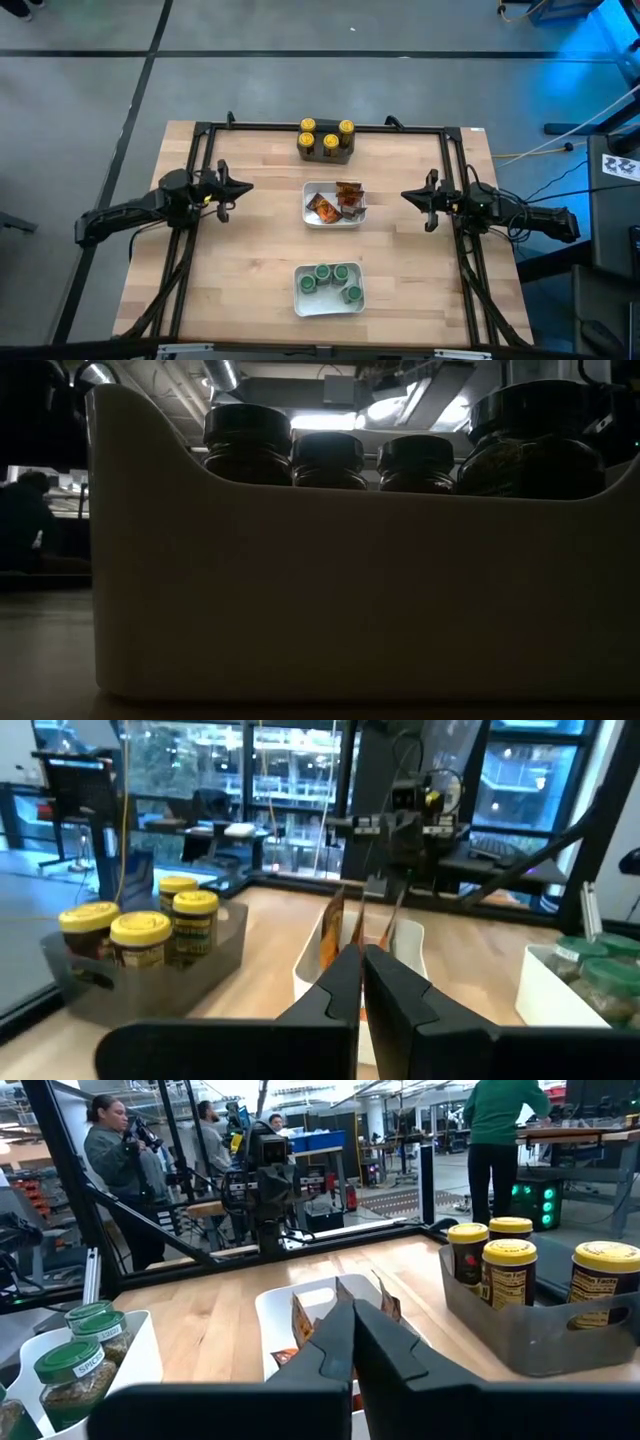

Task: Sort spices by type
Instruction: Return to Home Position

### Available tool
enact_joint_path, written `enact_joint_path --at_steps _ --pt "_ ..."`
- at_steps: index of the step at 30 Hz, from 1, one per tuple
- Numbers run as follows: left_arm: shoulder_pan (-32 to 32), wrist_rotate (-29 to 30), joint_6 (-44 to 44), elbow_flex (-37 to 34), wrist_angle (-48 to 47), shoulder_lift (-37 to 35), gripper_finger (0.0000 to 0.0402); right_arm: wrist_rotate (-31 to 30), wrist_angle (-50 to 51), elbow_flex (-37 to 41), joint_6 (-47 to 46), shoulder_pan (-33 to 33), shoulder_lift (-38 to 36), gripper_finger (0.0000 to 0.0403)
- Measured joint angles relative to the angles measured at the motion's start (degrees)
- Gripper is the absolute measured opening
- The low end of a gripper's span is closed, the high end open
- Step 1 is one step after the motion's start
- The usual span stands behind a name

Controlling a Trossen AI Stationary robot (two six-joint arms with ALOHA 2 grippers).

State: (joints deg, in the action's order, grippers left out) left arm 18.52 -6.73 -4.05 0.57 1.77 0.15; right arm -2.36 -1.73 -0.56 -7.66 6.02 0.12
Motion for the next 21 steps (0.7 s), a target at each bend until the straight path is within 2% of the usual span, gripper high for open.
enact_joint_path --at_steps 21 --pt "0.0 0.9 1.1 0.0 -0.2 0.4 0.0005 0.4 -0.2 0.1 -2.6 0.0 0.0 0.0010"
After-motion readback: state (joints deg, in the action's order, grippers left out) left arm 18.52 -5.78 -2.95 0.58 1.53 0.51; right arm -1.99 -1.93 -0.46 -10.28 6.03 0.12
